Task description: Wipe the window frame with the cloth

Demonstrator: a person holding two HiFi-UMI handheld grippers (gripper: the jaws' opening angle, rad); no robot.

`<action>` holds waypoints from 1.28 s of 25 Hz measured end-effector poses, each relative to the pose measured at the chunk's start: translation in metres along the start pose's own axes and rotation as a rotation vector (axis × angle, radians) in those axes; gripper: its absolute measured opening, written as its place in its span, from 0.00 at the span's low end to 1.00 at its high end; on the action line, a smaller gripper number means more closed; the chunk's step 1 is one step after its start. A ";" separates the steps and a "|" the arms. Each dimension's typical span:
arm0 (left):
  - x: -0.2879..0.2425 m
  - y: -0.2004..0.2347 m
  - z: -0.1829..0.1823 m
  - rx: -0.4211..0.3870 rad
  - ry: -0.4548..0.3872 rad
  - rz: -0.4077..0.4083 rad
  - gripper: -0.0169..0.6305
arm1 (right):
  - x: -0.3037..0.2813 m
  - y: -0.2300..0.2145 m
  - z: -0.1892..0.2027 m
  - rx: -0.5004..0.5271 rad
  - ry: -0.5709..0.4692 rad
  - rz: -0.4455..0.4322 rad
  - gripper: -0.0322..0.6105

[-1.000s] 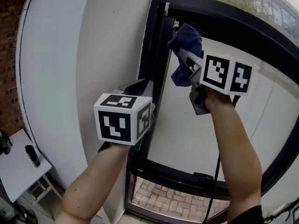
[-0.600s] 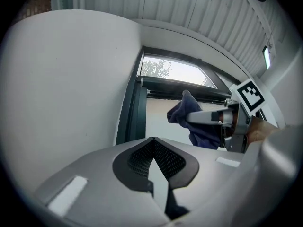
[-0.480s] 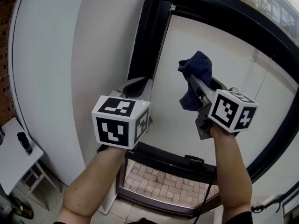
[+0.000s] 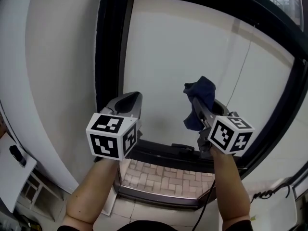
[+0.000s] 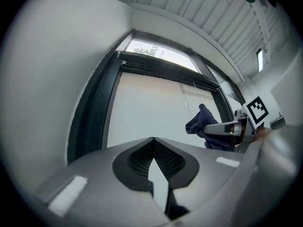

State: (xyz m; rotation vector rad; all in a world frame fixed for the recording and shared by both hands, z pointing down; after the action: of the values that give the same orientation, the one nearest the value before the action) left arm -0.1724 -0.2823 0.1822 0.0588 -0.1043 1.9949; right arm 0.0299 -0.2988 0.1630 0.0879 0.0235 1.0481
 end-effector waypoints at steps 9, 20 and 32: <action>-0.022 -0.078 0.033 -0.001 0.013 0.068 0.02 | 0.059 -0.062 0.051 0.045 0.046 0.092 0.26; -0.044 -0.136 0.110 0.089 0.052 0.117 0.02 | 0.116 -0.118 0.126 0.054 0.107 0.187 0.26; -0.040 -0.176 0.176 0.055 0.158 0.191 0.02 | 0.141 -0.122 0.201 -0.014 0.151 0.176 0.26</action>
State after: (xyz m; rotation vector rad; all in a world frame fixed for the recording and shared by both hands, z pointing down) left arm 0.0033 -0.2641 0.3616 -0.0761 0.0485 2.1848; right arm 0.2184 -0.2497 0.3558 -0.0021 0.1472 1.2294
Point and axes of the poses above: the fingertips, and each gripper's own axes: x backward along the fingers, y to its left, z out of its underside, the point moved 2 cm from there along x, backward along the fingers, and after that the axes turned 9 degrees about y, right-handed, at the moved point
